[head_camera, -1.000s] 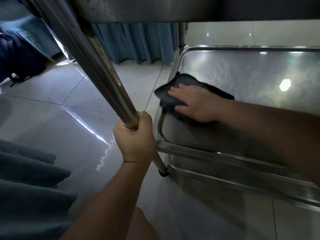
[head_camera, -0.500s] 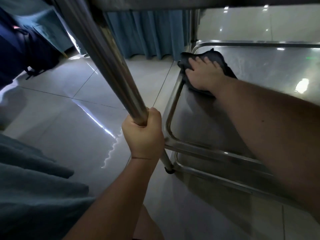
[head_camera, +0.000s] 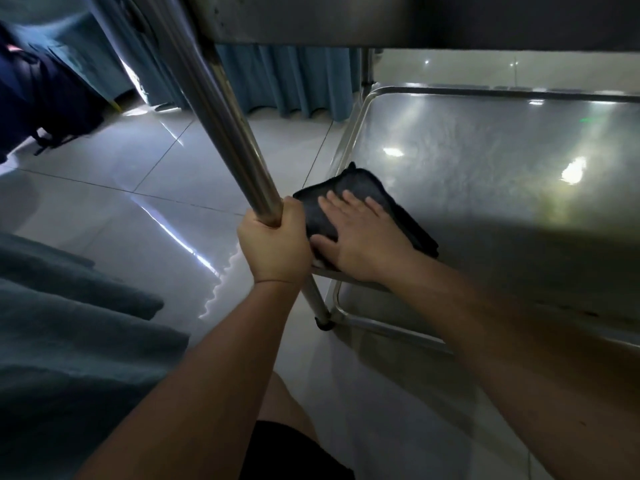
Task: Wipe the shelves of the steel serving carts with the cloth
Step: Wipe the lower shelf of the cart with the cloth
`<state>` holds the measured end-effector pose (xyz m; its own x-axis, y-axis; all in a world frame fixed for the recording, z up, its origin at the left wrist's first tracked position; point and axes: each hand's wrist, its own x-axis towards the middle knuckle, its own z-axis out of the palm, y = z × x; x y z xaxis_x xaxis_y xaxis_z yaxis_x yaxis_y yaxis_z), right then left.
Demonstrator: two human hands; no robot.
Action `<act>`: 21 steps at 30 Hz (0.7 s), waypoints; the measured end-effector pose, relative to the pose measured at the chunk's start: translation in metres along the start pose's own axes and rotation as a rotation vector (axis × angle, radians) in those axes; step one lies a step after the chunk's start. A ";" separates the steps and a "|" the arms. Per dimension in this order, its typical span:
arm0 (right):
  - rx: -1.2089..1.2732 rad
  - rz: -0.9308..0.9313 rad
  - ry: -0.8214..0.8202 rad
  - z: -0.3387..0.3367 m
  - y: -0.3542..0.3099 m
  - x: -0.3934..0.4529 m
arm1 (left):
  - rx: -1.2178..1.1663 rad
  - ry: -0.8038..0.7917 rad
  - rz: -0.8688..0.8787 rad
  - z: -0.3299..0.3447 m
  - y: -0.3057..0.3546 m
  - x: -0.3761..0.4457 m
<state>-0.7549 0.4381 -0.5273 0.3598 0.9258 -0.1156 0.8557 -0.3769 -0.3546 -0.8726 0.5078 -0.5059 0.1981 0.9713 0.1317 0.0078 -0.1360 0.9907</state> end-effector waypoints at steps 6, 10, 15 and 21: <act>-0.059 -0.141 0.006 0.003 0.005 -0.054 | 0.043 0.003 -0.045 -0.001 0.001 -0.001; -0.074 -0.130 0.043 0.000 0.023 -0.080 | 0.089 0.009 -0.073 -0.003 0.005 -0.006; -0.104 -0.076 0.063 -0.006 0.063 -0.121 | 0.231 0.018 -0.076 -0.005 0.011 -0.011; -0.194 -0.002 0.088 -0.010 0.100 -0.166 | 0.529 0.064 0.053 -0.036 -0.029 -0.077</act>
<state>-0.7251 0.2469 -0.5340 0.3821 0.9236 -0.0306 0.9089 -0.3816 -0.1681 -0.9230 0.4440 -0.5439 0.1516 0.9681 0.1997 0.4960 -0.2493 0.8318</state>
